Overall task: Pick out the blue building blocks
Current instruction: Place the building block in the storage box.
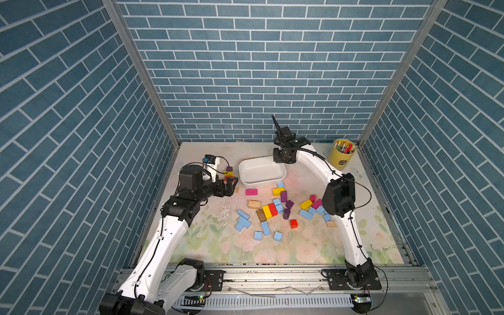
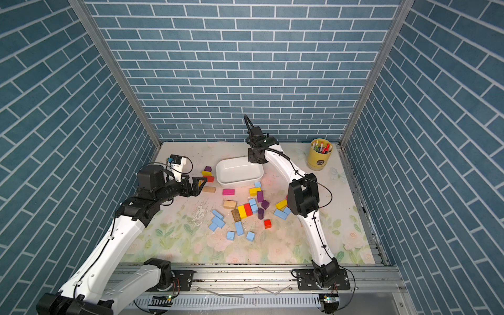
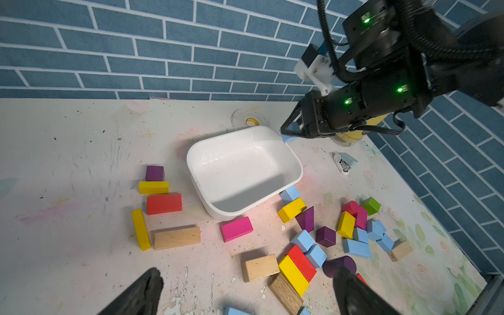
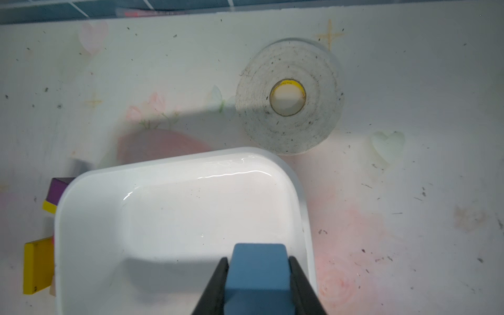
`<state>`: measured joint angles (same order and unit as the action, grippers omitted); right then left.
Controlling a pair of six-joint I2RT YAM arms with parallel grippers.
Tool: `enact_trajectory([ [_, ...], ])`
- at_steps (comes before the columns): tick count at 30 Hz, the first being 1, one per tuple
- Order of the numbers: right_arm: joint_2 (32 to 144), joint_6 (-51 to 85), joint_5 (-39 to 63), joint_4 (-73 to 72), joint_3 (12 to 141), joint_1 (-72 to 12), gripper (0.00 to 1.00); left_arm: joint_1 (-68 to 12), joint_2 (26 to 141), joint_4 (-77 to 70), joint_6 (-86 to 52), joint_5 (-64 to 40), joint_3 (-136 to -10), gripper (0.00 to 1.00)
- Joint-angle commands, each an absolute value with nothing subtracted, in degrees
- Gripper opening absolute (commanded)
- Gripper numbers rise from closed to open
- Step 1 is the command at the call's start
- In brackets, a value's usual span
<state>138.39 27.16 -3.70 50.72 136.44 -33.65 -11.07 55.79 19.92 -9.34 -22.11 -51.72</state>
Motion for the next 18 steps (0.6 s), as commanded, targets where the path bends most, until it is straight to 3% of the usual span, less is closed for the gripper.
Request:
enact_trajectory([
  [1, 142.5, 26.3, -2.5, 55.6, 143.0, -33.9, 0.07, -11.2, 54.9, 21.0, -8.4, -21.8, -51.2, 0.99],
  [7, 147.4, 26.6, -1.3, 55.1, 147.6, -33.9, 0.12, -11.2, 55.1, 20.9, -8.5, -22.0, -51.2, 0.99],
  [18, 150.0, 26.8, 0.1, 54.1, 147.9, -34.0, 0.41, -11.2, 55.5, 21.1, -8.5, -22.0, -51.2, 0.99],
])
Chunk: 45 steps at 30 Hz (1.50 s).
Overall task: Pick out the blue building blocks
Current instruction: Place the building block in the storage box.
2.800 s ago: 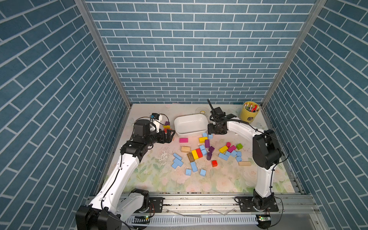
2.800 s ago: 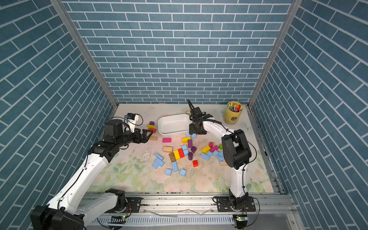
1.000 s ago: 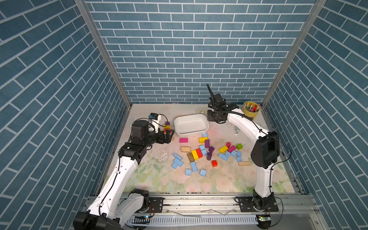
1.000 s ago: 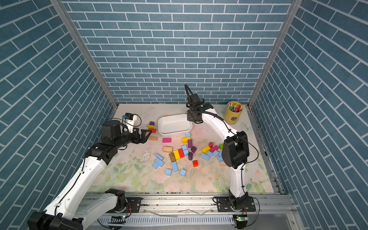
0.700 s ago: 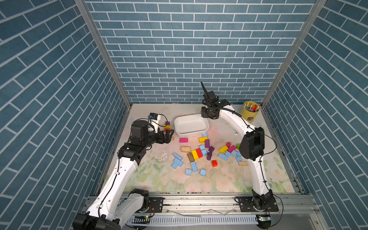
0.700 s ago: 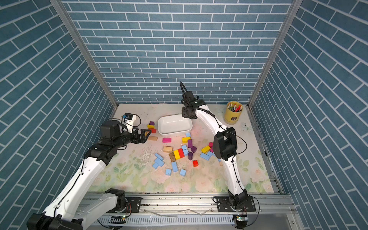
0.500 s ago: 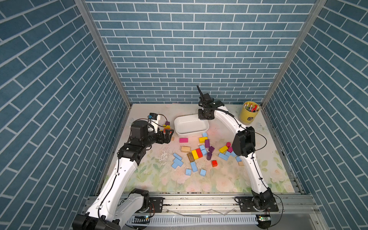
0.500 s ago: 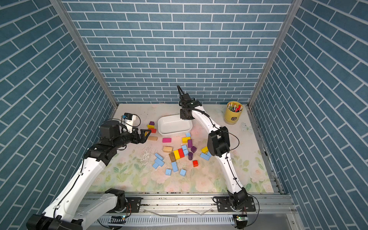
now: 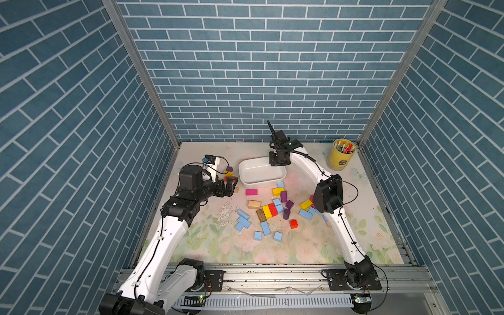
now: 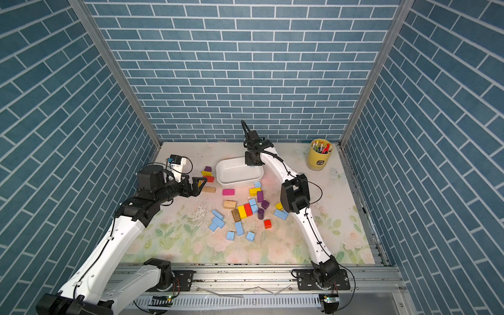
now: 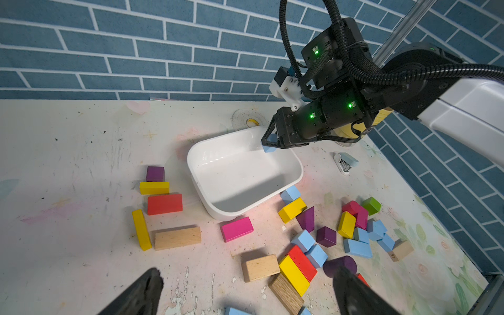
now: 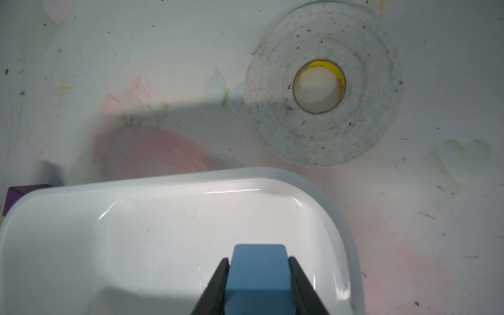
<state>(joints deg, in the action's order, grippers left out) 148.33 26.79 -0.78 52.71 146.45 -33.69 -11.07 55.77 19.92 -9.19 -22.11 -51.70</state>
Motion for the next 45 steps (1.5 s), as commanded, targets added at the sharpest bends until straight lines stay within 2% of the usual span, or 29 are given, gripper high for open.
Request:
enact_trajectory([
  [1, 150.1, 26.8, 0.2, 54.1, 148.0, -33.9, 0.43, -11.2, 55.6, 21.1, -8.5, -22.0, -51.2, 0.99],
  [16, 149.0, 26.7, 1.5, 53.1, 147.1, -33.9, 0.71, -11.2, 56.1, 21.4, -8.4, -22.0, -51.4, 1.0],
  [38, 154.7, 23.4, -0.9, 53.0, 146.4, -34.7, 0.87, -11.2, 56.5, 21.4, -8.5, -22.0, -51.4, 0.99],
  [45, 149.2, 24.1, -1.3, 51.6, 146.5, -35.0, 0.88, -11.2, 56.6, 21.4, -8.5, -21.7, -51.4, 0.99],
])
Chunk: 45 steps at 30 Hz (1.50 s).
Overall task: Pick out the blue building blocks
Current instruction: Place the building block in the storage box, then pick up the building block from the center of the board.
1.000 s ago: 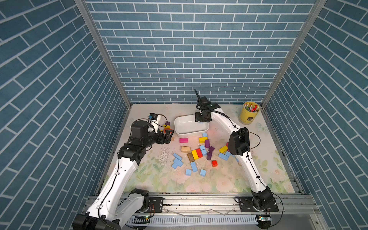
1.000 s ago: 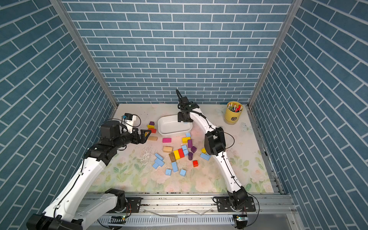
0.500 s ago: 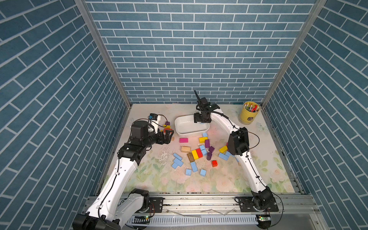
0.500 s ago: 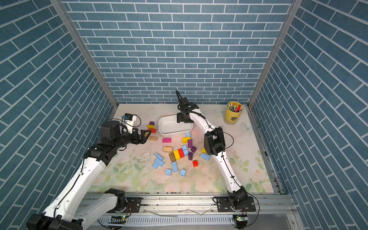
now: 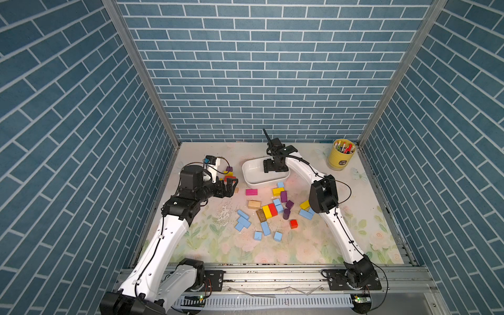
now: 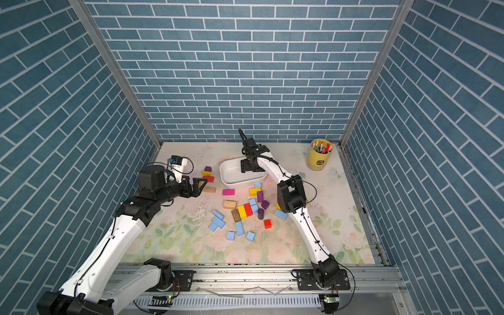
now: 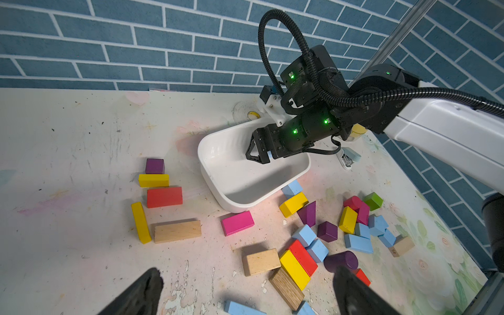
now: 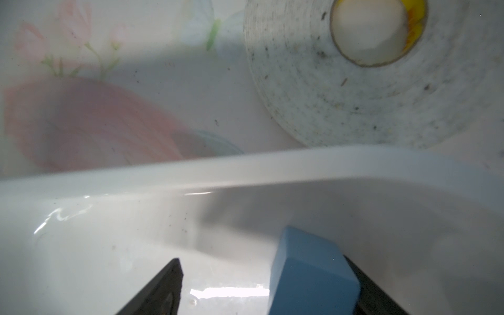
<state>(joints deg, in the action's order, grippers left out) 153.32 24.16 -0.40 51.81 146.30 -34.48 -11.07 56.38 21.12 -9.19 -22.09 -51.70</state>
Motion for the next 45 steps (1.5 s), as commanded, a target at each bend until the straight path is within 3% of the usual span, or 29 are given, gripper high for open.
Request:
enact_trajectory([
  [1, 147.7, 24.0, -1.7, 51.2, 146.2, -35.1, 0.88, -11.2, 56.6, 21.4, -8.5, -21.7, -51.5, 0.99],
  [15, 128.7, 21.3, -0.3, 49.5, 136.0, -35.5, 0.89, -11.2, 58.3, 22.8, -9.9, -16.7, -52.3, 0.99],
  [31, 93.9, 16.5, 4.2, 40.2, 93.9, -35.5, 0.91, -12.0, 64.0, 25.1, -11.5, -12.1, -53.4, 0.99],
  [45, 74.1, 10.6, 3.4, 35.6, 69.7, -35.5, 0.95, -24.4, 67.3, 37.2, -21.8, -0.3, -55.7, 0.97],
])
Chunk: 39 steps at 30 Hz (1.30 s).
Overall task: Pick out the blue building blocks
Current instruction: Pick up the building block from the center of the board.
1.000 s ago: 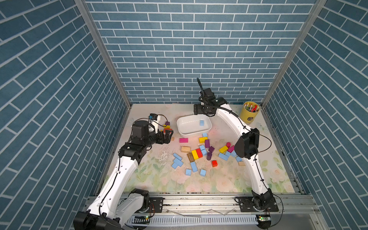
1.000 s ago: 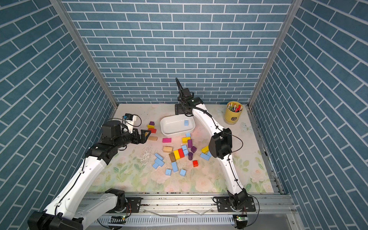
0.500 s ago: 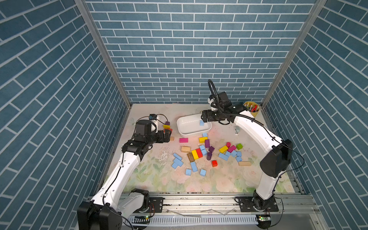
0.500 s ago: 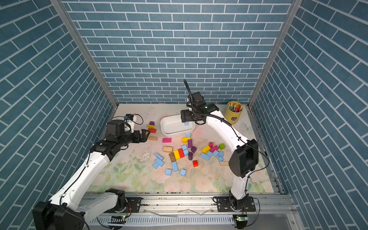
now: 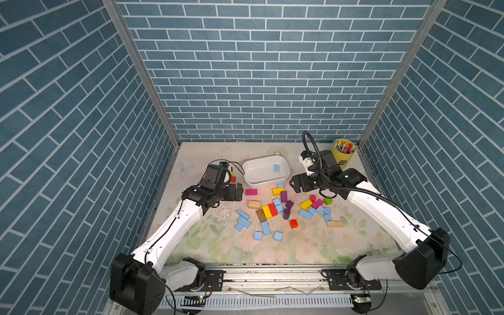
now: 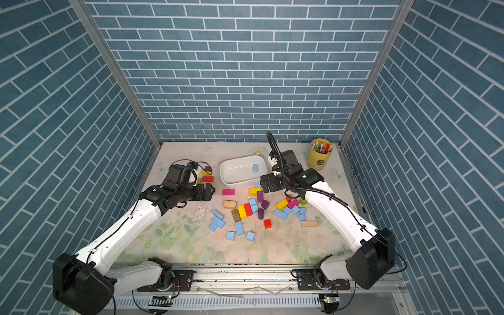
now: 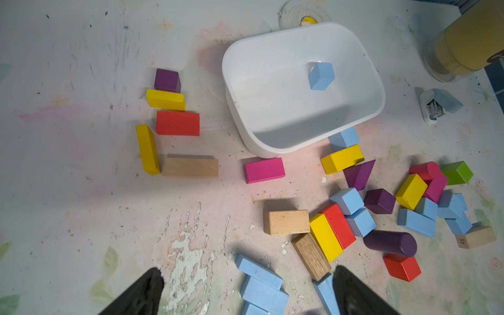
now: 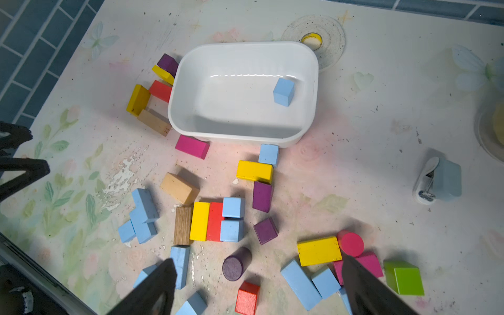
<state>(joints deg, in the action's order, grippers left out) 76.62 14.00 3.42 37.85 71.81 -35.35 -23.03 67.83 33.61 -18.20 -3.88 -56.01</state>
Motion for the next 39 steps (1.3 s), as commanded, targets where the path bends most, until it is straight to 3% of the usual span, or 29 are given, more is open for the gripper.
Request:
enact_trajectory([
  [1, 73.2, 10.5, 3.3, 35.4, 68.6, -35.5, 0.95, -25.4, 67.3, 37.6, -22.4, 0.4, -55.4, 0.97],
  [12, 68.4, 9.4, -1.0, 35.8, 62.6, -35.4, 0.95, -31.9, 69.6, 38.1, -35.3, 4.1, -50.3, 0.85],
  [19, 67.9, 9.4, -2.0, 35.0, 61.9, -35.3, 0.95, -32.6, 76.7, 38.4, -45.8, 4.7, -51.0, 0.67],
  [25, 68.6, 9.8, -1.8, 34.8, 62.0, -35.3, 0.95, -33.2, 84.3, 39.7, -50.2, 4.6, -53.7, 0.57],
  [39, 69.4, 8.9, -0.8, 32.9, 61.7, -35.3, 0.95, -33.9, 91.9, 33.9, -52.1, 4.2, -54.3, 0.54],
])
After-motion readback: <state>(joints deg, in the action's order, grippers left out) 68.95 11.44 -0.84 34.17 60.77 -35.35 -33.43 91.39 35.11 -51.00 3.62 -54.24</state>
